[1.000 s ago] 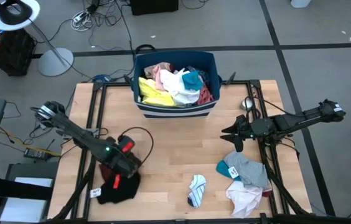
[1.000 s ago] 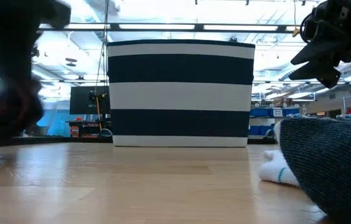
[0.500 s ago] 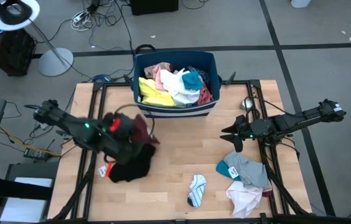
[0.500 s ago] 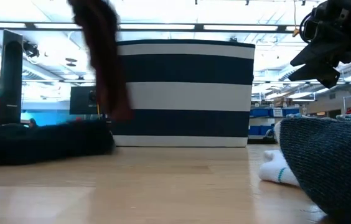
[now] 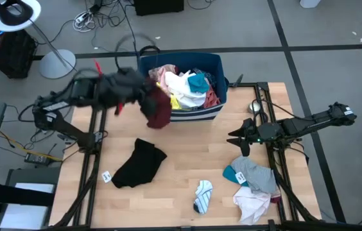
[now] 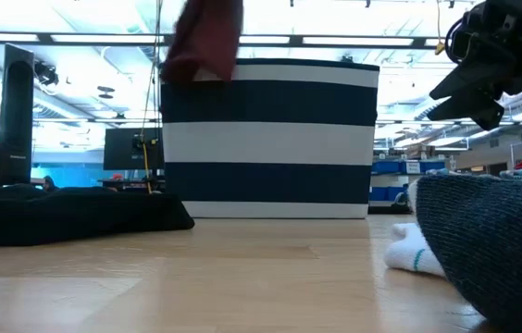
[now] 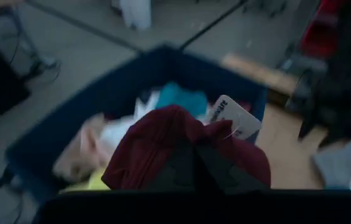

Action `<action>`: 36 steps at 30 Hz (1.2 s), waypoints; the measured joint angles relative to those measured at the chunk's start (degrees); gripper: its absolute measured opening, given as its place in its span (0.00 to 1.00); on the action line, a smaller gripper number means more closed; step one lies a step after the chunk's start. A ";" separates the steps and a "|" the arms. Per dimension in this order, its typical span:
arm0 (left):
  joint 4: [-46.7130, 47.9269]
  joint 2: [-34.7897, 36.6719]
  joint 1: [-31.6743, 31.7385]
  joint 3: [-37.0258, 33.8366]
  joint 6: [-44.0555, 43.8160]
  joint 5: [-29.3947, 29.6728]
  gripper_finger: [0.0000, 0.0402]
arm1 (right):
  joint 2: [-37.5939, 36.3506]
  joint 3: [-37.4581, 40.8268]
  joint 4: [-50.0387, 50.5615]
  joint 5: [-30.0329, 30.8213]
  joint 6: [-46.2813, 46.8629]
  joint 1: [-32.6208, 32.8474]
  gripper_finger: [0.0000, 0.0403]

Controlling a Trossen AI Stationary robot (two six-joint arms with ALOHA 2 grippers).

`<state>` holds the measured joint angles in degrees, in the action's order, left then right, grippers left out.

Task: Sort clothes
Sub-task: Put the red underwear into the blue laundry bin

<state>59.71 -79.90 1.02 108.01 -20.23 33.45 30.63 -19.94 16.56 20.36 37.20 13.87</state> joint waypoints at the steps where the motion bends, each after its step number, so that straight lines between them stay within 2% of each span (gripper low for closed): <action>1: -2.59 0.00 1.92 0.22 1.92 -1.78 0.00 | 0.05 0.00 0.04 0.01 -0.06 0.00 0.48; 9: -16.23 -0.51 15.79 0.27 11.08 -16.83 0.00 | 0.51 0.00 0.33 0.02 -0.46 -0.03 0.48; 14: -17.89 -2.50 21.23 0.23 11.23 -19.84 0.00 | 0.51 0.00 0.25 0.13 -1.30 -0.04 0.48; 23: -17.06 -11.29 24.60 -4.52 13.81 -22.92 0.01 | 0.49 0.00 0.25 0.24 -1.41 -0.04 0.48; 30: -23.36 -21.97 26.02 -9.17 13.53 -33.56 0.01 | 0.49 0.00 0.23 0.22 -1.41 -0.04 0.48; 36: -28.24 -32.39 26.00 -9.62 11.46 -37.22 0.02 | 0.51 0.00 0.23 0.22 -1.39 -0.04 0.48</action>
<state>31.47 -112.28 27.03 98.39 -8.77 -3.78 31.14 -19.94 16.80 20.58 35.81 13.82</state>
